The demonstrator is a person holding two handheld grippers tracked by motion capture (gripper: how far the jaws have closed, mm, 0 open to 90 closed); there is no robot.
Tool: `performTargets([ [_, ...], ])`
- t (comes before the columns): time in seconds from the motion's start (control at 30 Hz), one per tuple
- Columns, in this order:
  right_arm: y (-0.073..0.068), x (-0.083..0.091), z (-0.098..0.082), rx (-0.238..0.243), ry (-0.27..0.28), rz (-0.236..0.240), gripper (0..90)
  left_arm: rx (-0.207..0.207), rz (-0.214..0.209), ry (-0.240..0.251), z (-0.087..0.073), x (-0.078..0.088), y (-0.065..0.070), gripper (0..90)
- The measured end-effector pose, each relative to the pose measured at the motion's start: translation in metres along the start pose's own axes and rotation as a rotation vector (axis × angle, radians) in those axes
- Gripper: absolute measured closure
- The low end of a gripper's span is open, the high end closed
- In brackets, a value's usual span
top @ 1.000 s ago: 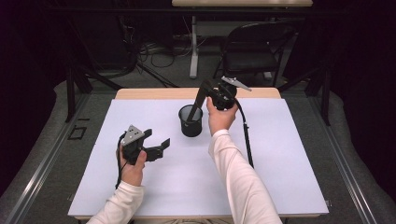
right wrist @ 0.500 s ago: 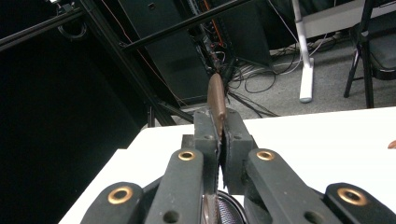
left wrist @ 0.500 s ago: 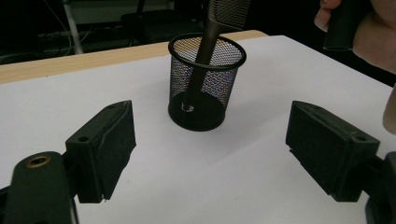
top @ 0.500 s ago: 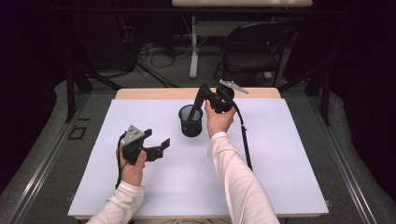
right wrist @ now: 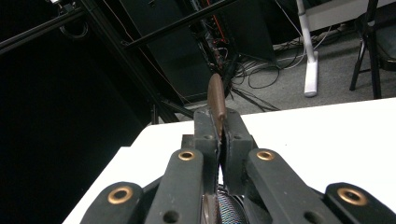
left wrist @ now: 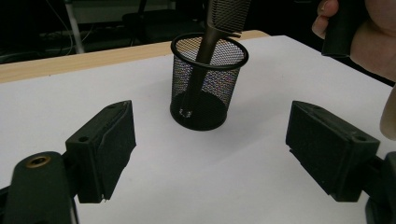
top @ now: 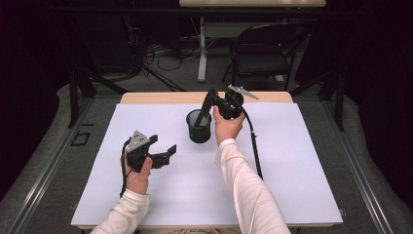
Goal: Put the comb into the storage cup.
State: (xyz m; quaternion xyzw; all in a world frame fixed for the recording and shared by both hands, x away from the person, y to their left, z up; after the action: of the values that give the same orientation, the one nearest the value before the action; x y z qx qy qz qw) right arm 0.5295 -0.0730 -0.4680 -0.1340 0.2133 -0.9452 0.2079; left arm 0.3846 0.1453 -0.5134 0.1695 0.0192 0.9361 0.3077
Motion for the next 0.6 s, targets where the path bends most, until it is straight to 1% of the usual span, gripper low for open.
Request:
performTargets([
  [0.37, 0.0022, 0.0007, 0.0001, -0.011, -0.003, 0.004, 87.1, 0.001, 0.002, 0.000, -0.0003, -0.0006, -0.0002, 16.2],
  [0.6, 0.0071, 0.0010, 0.0001, -0.039, -0.005, 0.004, 87.1, 0.001, 0.004, -0.001, -0.0004, -0.0005, -0.0005, 16.2],
])
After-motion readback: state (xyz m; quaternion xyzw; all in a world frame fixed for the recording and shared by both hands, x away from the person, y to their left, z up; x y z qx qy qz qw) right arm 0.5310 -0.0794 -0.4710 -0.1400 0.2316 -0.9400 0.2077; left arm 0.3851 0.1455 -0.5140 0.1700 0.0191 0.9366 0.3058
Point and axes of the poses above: each handheld gripper's, and its own axes: x roughly backward along the jaws, z roughly out of its top, y roughly to its right, the point moved 6 cm from there along -x, roughly forward along the jaws, and after that the axes turned 5 degrees about y, right-handed, at the moved point
